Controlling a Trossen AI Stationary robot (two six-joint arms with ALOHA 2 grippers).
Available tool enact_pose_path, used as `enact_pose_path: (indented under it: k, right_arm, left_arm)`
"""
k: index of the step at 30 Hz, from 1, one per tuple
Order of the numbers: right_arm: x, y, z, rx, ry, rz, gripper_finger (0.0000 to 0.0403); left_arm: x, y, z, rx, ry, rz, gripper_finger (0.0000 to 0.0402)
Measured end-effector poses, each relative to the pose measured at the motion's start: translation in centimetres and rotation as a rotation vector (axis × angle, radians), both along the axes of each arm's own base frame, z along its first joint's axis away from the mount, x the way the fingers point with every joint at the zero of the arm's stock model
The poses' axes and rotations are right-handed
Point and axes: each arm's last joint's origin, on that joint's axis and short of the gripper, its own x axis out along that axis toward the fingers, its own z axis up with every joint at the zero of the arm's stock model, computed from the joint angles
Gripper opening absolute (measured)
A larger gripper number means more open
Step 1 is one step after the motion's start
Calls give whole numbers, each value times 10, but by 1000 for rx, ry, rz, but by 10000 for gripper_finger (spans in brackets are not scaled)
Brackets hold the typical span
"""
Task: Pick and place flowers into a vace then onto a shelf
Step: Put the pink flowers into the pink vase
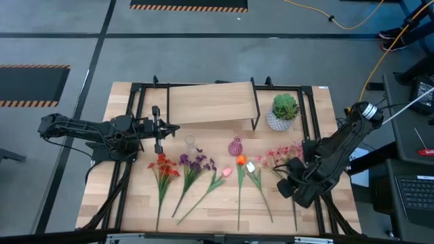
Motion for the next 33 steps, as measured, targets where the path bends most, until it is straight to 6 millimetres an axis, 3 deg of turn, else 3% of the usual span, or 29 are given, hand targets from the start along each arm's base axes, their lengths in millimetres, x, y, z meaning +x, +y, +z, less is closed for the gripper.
enact_pose_path:
  k: [4, 13, 27, 33]
  right_arm:
    - [0, 5, -8, 48, 93, -82, 0]
    - [3, 9, -16, 25, 120, -98, 14]
    - [2, 11, -17, 58, 143, -167, 156]
    - [0, 18, -25, 24, 164, -146, 199]
  left_arm:
    - [0, 0, 0, 0, 0, 0, 4]
    - [0, 0, 0, 0, 2, 0, 4]
    - [0, -1, -5, -21, 50, -23, 4]
    - [0, -1, -5, -21, 50, -23, 4]
